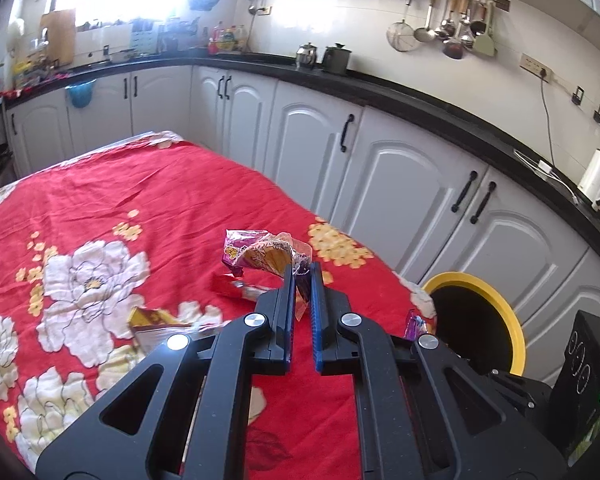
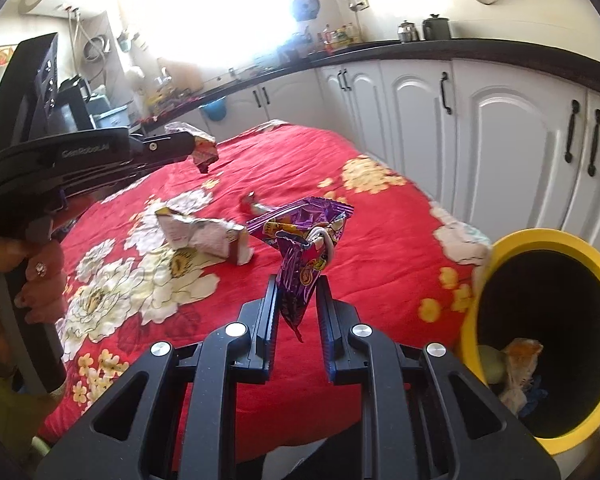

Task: Collect trash
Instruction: 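Carry the purple wrapper and snack packet over the yellow bin with both grippers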

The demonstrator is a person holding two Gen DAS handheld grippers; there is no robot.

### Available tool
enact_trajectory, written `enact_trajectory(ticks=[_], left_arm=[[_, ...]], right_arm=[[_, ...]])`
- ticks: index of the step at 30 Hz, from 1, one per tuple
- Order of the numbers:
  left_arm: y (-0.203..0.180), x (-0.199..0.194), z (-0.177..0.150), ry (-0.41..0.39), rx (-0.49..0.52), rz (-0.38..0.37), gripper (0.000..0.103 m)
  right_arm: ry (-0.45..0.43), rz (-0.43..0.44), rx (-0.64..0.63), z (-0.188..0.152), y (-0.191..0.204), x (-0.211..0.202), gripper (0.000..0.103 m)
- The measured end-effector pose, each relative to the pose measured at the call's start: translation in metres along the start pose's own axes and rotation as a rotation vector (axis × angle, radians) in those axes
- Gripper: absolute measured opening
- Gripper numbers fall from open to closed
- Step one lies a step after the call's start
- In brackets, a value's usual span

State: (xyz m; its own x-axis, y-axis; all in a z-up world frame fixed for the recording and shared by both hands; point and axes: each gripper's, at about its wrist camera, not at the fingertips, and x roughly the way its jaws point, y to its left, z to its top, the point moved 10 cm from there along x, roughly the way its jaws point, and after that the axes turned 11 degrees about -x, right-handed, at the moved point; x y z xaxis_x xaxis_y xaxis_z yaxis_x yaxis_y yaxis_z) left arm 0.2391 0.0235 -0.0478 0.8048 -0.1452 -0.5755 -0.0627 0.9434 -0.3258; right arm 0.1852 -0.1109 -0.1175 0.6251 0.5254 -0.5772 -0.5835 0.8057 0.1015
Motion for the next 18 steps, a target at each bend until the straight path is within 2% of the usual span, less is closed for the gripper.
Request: enact_trajectory(ticks=[18], left_arm=[[-0.073, 0.008, -0.010, -0.001, 0.072, -0.086, 0.003]], right_arm=[[-0.056, -0.095, 0.089, 0.000, -0.067, -0.039, 0.018]])
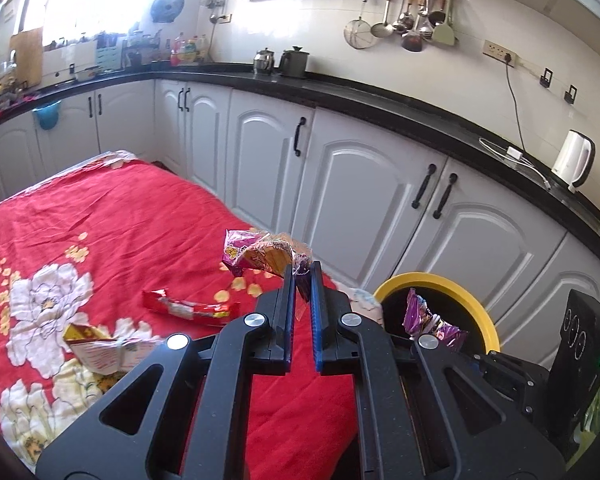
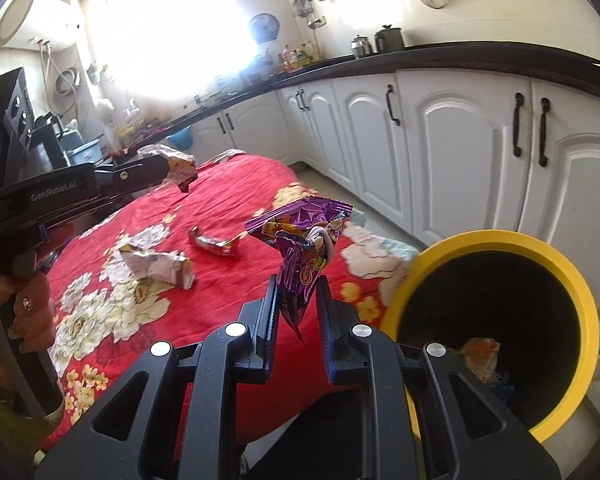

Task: Collect trash
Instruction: 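Carry the purple wrapper and snack packet over the yellow bin with both grippers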

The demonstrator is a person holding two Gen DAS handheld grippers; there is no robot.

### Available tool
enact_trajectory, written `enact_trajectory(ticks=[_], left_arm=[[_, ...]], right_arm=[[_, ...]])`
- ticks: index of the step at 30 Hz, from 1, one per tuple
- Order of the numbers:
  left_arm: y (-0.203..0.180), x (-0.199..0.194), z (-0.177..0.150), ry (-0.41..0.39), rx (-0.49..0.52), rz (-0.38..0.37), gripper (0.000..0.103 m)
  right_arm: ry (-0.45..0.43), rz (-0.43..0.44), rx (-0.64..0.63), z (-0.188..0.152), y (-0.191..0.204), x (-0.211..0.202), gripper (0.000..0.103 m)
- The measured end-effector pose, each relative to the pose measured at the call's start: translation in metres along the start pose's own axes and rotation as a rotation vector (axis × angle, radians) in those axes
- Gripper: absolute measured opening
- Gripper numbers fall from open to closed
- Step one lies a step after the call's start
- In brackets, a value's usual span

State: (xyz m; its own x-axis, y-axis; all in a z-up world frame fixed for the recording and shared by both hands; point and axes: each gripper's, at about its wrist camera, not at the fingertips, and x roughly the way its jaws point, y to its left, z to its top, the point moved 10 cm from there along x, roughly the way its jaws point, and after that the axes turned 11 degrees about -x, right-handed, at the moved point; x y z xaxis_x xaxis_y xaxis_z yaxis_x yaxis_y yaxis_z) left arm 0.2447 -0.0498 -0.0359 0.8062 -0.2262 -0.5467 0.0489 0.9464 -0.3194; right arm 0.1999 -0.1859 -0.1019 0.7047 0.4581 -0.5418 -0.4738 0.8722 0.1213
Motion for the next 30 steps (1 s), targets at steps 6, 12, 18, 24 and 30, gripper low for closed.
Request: enact_trajectory(ticks=[6, 12, 18, 24, 30], left_arm=[[-0.022, 0.005, -0.004, 0.008, 0.026, -0.031, 0.003], [-0.044, 0.011, -0.010, 0.019, 0.050, -0.063, 0.003], [-0.064, 0.017, -0.017, 0.030, 0.072, -0.087, 0.003], [-0.083, 0.023, -0.024, 0.043, 0.096, -0.112, 0.003], [-0.098, 0.028, -0.031, 0.056, 0.113, -0.135, 0.003]], right_arm=[[-0.008, -0.034, 0.024, -0.003, -0.022, -0.010, 0.018], [-0.018, -0.072, 0.050, -0.006, -0.047, -0.022, 0.018], [-0.023, -0.105, 0.078, -0.012, -0.069, -0.031, 0.018], [-0.026, -0.139, 0.104, -0.018, -0.091, -0.040, 0.018], [-0.024, -0.169, 0.134, -0.025, -0.113, -0.047, 0.018]])
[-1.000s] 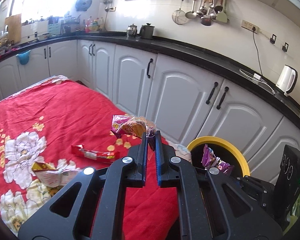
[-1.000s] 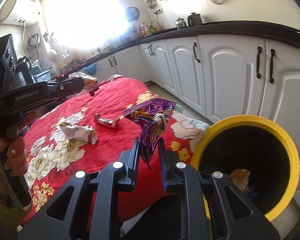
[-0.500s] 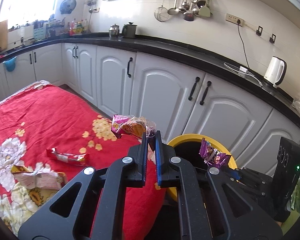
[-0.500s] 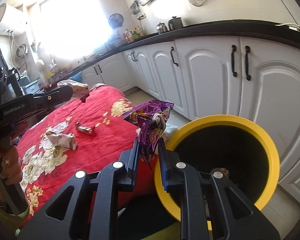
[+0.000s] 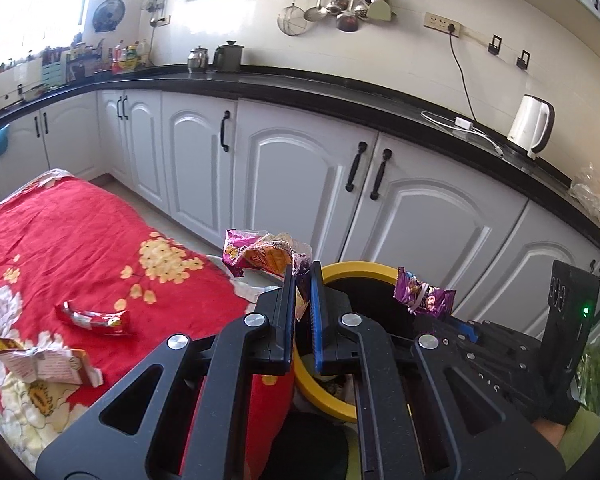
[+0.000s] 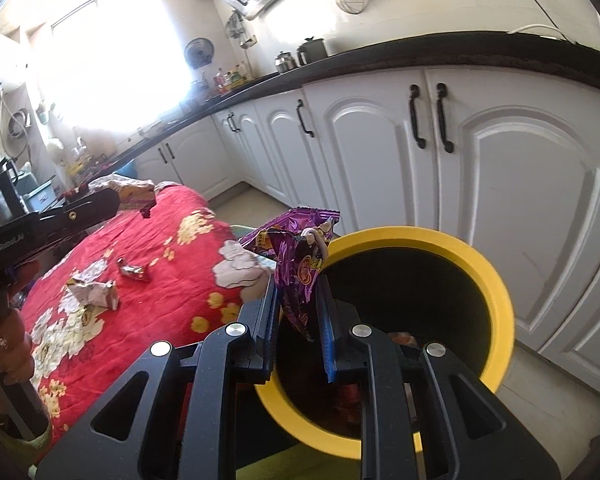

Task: Collect trash
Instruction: 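Carry the purple wrapper and snack packet over the yellow bin with both grippers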

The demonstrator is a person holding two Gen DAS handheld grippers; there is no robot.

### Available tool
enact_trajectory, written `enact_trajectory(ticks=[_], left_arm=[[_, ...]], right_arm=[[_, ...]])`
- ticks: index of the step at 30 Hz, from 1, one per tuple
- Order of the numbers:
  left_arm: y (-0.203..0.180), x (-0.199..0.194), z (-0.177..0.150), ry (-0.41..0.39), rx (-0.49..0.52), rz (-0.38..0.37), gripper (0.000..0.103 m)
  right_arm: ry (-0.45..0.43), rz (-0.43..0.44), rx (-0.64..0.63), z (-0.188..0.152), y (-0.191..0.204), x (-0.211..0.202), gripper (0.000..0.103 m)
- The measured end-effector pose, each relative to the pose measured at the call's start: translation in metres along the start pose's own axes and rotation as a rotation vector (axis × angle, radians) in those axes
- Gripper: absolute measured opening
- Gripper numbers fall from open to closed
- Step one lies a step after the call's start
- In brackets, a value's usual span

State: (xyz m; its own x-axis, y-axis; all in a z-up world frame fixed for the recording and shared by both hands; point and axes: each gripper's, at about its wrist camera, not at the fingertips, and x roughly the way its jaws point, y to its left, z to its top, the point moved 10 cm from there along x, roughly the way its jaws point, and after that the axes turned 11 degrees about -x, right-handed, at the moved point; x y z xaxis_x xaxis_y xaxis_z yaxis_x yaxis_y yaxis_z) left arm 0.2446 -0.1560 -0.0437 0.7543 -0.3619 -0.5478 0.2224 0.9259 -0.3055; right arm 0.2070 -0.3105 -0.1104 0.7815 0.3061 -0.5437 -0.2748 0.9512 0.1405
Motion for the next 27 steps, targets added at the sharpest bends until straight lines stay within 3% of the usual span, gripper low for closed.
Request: enact_trajectory(ticks=[27], left_arm=[[-0.043, 0.034, -0.034, 0.075, 0.025, -0.075, 0.003]], right_arm=[[0.027, -0.093, 0.042, -0.018, -0.059, -0.008, 0.018]])
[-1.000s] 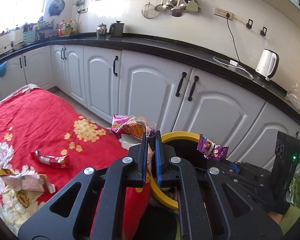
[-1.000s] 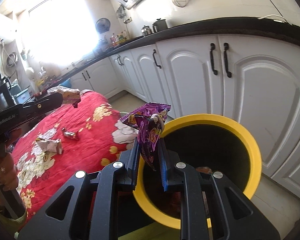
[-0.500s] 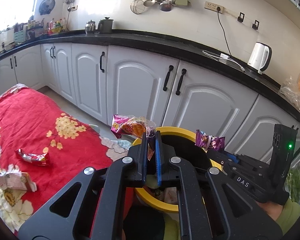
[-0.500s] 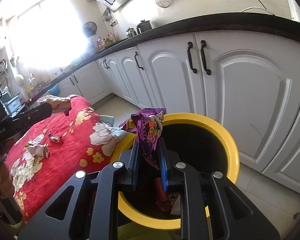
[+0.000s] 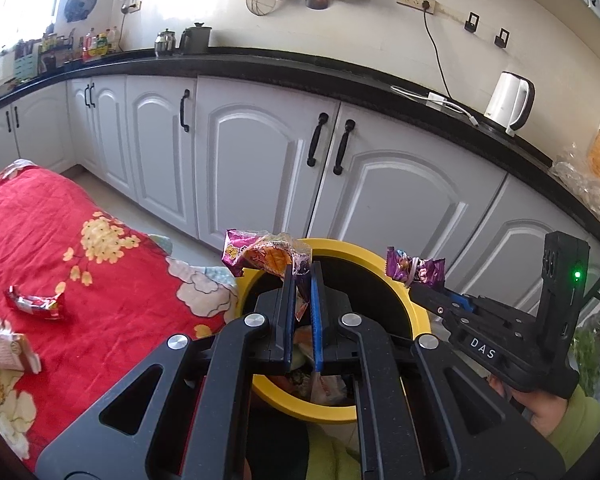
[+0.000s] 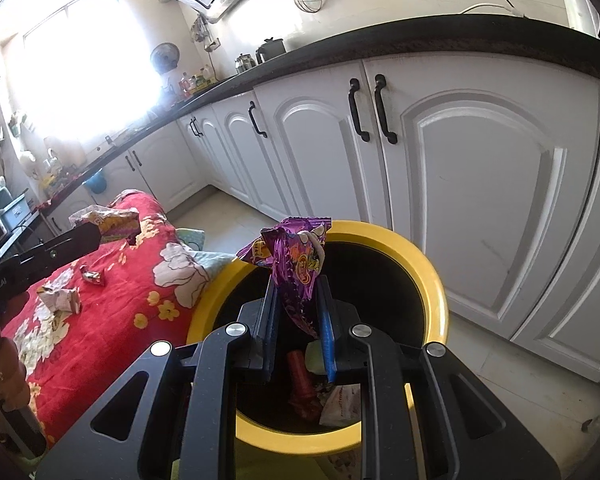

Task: Collect trash
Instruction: 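Carry the purple wrapper and snack packet over the yellow bin with both grippers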

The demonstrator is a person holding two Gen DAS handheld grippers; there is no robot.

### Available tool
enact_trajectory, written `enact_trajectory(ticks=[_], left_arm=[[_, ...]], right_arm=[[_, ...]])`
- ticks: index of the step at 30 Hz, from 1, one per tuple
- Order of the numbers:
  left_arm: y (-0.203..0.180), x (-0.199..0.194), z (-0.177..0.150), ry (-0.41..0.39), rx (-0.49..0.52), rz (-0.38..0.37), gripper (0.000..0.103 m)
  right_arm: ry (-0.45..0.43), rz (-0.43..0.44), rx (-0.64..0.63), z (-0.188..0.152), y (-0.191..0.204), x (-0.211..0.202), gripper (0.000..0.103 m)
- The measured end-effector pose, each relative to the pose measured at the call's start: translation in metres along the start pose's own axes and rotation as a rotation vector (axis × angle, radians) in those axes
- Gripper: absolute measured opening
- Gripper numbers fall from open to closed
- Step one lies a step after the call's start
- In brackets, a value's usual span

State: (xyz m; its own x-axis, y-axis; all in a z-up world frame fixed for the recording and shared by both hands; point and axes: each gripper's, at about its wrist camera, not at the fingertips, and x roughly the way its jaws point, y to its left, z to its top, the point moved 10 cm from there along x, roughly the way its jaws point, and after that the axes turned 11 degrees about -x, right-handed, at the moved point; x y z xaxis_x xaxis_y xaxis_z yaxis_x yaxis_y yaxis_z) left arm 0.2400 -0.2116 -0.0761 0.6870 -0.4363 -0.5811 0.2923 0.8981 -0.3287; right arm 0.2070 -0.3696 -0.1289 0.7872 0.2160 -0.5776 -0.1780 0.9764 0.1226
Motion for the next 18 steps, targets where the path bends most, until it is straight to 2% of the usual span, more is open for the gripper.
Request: enact_trajectory(ticks=[18], left_arm=[[-0.011, 0.032, -0.028, 0.087, 0.004, -0.022, 0.003]], right_arm=[[0.075, -0.010, -0.012, -0.023, -0.012, 0.011, 0.018]])
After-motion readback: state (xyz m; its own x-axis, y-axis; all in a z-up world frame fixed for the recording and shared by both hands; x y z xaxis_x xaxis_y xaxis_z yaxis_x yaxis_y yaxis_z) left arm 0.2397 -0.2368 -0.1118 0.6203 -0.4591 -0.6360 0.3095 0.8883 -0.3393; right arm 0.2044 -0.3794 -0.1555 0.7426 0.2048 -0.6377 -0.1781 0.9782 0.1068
